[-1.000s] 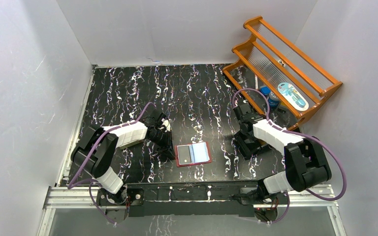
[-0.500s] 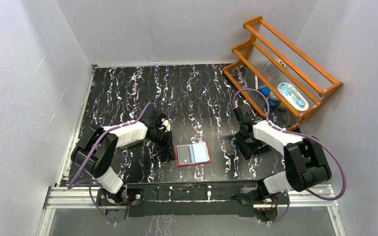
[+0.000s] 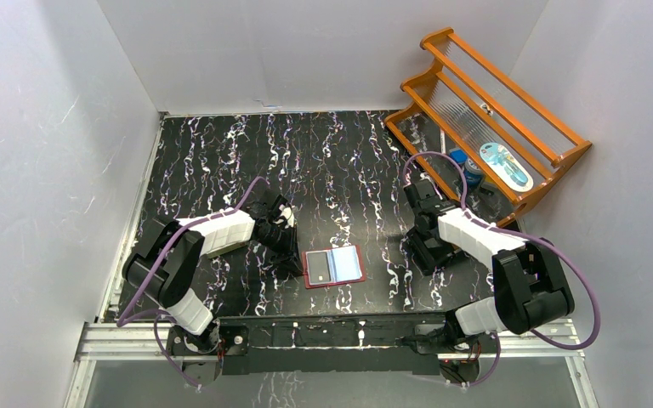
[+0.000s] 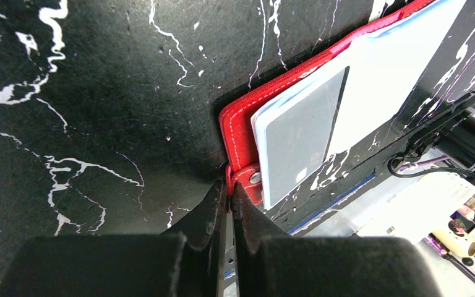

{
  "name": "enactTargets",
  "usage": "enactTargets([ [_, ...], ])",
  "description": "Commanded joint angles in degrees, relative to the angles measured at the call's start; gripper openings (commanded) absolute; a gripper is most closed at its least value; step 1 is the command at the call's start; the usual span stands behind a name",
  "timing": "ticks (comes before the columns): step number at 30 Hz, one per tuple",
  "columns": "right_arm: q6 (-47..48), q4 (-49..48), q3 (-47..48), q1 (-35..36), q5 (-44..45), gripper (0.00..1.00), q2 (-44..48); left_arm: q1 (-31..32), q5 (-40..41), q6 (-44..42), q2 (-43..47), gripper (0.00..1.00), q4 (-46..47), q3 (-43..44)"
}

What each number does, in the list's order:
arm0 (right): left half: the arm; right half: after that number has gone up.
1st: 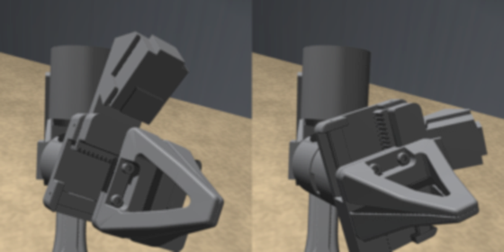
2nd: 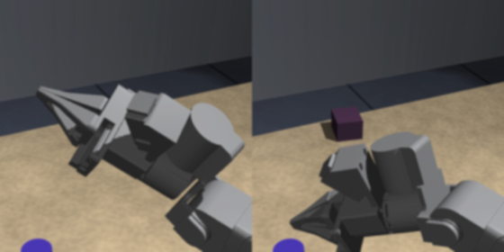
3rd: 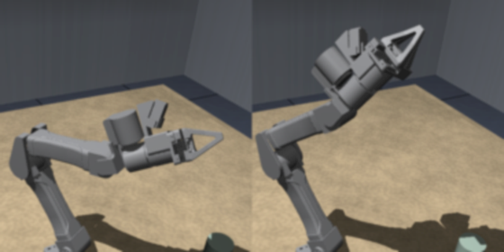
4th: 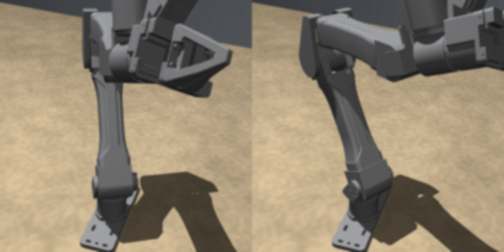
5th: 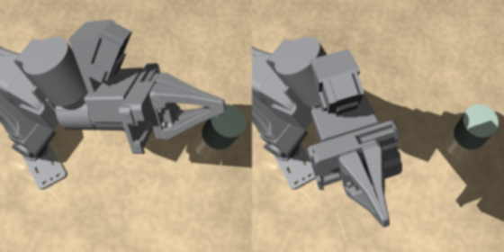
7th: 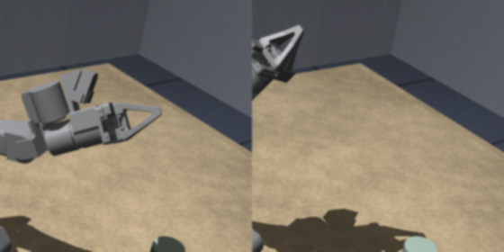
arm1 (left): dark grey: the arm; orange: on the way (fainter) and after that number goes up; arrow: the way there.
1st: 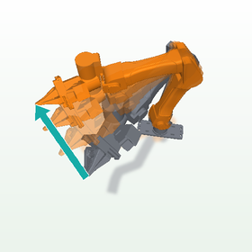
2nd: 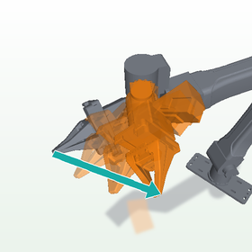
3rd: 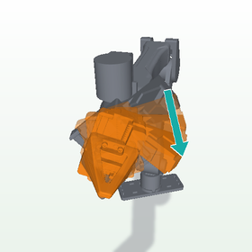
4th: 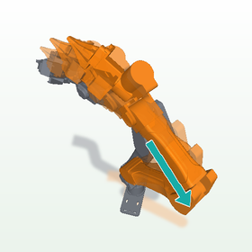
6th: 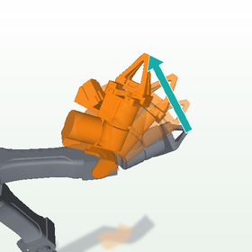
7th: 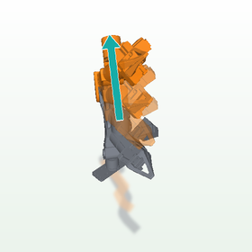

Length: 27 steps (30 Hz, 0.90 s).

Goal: Put the credit cards into the card holder
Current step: Pick up the credit card from the card box.

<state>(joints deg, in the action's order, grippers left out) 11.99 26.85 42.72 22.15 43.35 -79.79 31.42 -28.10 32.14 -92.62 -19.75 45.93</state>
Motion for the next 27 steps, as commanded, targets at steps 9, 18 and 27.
enactTargets([
  [9, -0.8, 1.1, 3.89, -0.16, 1.32, 0.3, 1.5, 0.1, -1.61, -0.26, 0.87, 0.0, -1.16, 0.95],
  [18, -2.34, 3.83, 5.29, -0.18, -1.08, 0.23, 2.27, 0.13, -1.61, 0.1, 0.77, 0.0, -1.08, 0.61],
  [27, -3.03, 8.71, 7.98, -0.11, -5.47, 0.11, 3.21, 0.21, -2.1, 0.93, 0.94, 0.0, -0.91, 1.0],
])
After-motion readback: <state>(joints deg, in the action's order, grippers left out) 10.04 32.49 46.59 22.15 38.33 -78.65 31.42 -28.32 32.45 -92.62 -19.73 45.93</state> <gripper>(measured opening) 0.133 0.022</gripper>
